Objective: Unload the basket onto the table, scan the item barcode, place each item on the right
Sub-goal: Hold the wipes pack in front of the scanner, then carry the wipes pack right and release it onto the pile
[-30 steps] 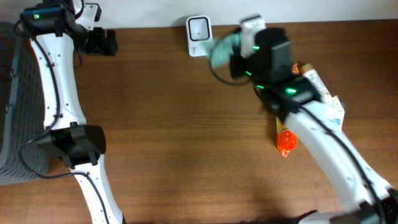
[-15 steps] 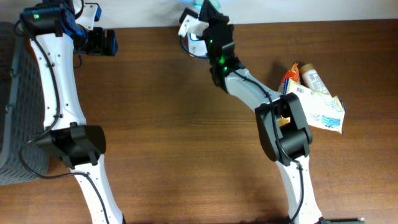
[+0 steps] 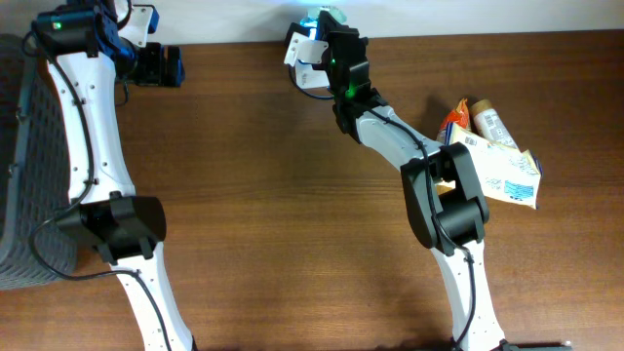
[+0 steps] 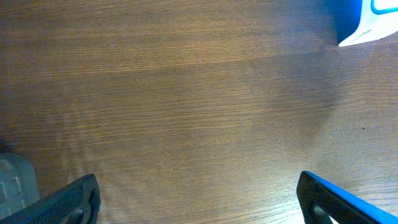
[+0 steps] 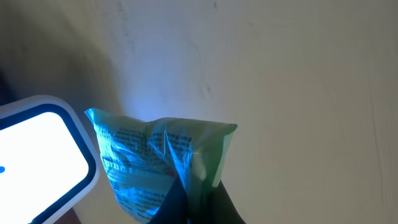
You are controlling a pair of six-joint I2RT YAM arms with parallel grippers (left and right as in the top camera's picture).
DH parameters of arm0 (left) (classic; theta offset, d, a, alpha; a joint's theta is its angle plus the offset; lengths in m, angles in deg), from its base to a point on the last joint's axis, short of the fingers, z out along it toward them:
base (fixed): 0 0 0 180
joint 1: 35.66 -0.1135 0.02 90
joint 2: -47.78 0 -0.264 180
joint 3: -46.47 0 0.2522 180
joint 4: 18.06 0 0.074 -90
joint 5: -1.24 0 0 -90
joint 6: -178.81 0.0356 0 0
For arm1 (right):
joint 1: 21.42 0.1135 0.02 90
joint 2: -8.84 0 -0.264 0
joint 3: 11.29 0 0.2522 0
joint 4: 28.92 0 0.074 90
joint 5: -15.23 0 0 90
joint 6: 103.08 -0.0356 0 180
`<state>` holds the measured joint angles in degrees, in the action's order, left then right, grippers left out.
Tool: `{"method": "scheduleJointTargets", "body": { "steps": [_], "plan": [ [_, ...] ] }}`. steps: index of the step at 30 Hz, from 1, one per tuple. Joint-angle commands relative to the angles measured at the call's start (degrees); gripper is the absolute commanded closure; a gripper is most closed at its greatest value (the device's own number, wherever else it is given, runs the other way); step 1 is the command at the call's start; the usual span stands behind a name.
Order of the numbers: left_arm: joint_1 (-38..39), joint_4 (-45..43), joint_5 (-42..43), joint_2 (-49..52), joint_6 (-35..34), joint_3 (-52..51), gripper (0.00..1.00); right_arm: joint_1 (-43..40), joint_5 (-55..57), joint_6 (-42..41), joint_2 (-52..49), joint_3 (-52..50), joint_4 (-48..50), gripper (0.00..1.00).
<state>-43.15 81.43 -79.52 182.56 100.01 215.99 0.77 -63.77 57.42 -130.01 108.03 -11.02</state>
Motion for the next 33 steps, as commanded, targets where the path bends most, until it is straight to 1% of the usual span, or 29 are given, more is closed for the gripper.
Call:
{"method": "scheduleJointTargets", "body": {
  "steps": [1,3,5,6,7,9,10,11,12,13,14,15,16,17,20,22,23,24,25,26,27,28,29,31,32,33],
  "plan": [
    [-0.2,-0.09,0.81,0.11,0.9,0.83,0.01,0.68,-0.42,-0.44,0.2,1.18,0.87,0.96],
    [-0.2,-0.09,0.81,0.11,0.9,0.83,0.01,1.53,-0.04,-2.14,3.06,1.16,0.9,0.96],
    [-0.2,-0.09,0.81,0.11,0.9,0.83,0.01,3.21,7.02,-12.9,9.73,1.16,-1.11,0.96],
    [-0.2,-0.09,0.81,0.11,0.9,0.83,0.01,4.15,8.87,-18.43,13.75,1.16,-6.8,0.96],
    [-0.2,-0.09,0.81,0.11,0.9,0.83,0.01,5.11,8.57,-26.29,18.8,1.18,-16.7,0.96],
    [-0.2,-0.09,0.81,0.11,0.9,0.83,0.01,5.42,3.39,-49.27,30.51,1.18,-38.1,0.96],
    [-0.2,-0.09,0.81,0.11,0.9,0.83,0.01,4.61,0.92,-59.71,36.7,1.18,-48.04,0.96],
    [-0.2,-0.09,0.81,0.11,0.9,0.83,0.01,3.65,1.01,-68.41,41.86,1.18,-57.4,0.96],
    [-0.2,-0.09,0.81,0.11,0.9,0.83,0.01,1.64,1.01,-75.25,47.87,1.18,-69.09,0.96],
    [-0.2,-0.09,0.81,0.11,0.9,0.83,0.01,-1.11,1.01,-80.43,52.43,1.18,-79.03,0.96],
    [-0.2,-0.09,0.81,0.11,0.9,0.83,0.01,-5.46,0.94,-86.05,56.24,1.18,-89.15,0.96],
    [-0.2,-0.09,0.81,0.11,0.9,0.83,0.01,-11.1,0.48,-88.19,58.29,1.16,-98.55,0.96],
    [-0.2,-0.09,0.81,0.11,0.9,0.83,0.01,-15.37,-1.73,-88.17,58.47,1.16,-103.49,0.96],
    [-0.2,-0.09,0.81,0.11,0.9,0.83,0.01,-24.28,-7.48,-87.86,57.37,-0.55,-108.8,0.96],
    [-0.2,-0.07,0.81,0.11,0.9,0.83,0.01,-37.53,-20.31,-82.44,52.26,-8.61,-106.53,0.96],
    [-0.2,-0.09,0.81,0.11,0.9,0.83,0.01,-43.87,-29.7,-75.89,45.29,-15.08,-100.72,0.95],
    [-0.2,-0.07,0.81,0.11,0.9,0.83,0.01,-45.24,-31.01,-74.75,40.76,-17.27,-97.04,0.94],
    [-0.2,-0.07,0.81,0.11,0.9,0.83,0.01,-45.9,-31.36,-73.99,36.72,-17.33,-94.9,0.87],
    [-0.2,-0.07,0.81,0.11,0.9,0.83,0.01,-46.03,-31.56,-73.66,34.82,-17.33,-93.59,0.71],
    [-0.2,-0.07,0.81,0.11,0.9,0.83,0.01,-46.18,-31.61,-73.7,33.42,-17.33,-92.19,0.38],
    [-0.2,-0.09,0.81,0.11,0.9,0.83,0.01,-46.31,-31.63,-73.7,33.75,-16.68,-92.06,0.22],
    [-0.2,-0.09,0.81,0.11,0.9,0.83,0.01,-46.34,-31.61,-73.7,34.32,-14.73,-93.44,0.14],
    [-0.2,-0.07,0.81,0.11,0.9,0.83,0.01,-46.18,-31.61,-73.68,35.58,-10.64,-97.07,0.11],
    [-0.2,-0.09,0.81,0.11,0.9,0.83,0.01,-45.03,-31.8,-72.5,38.45,-3.67,-103.3,0.09],
    [-0.2,-0.09,0.81,0.11,0.9,0.83,0.01,-42.42,-31.8,-70.73,41.72,2.56,-109.74,0.09],
    [-0.2,-0.07,0.81,0.11,0.9,0.83,0.01,-40.04,-31.78,-69.99,44.13,5.7,-113.46,0.03]
  ]
}}
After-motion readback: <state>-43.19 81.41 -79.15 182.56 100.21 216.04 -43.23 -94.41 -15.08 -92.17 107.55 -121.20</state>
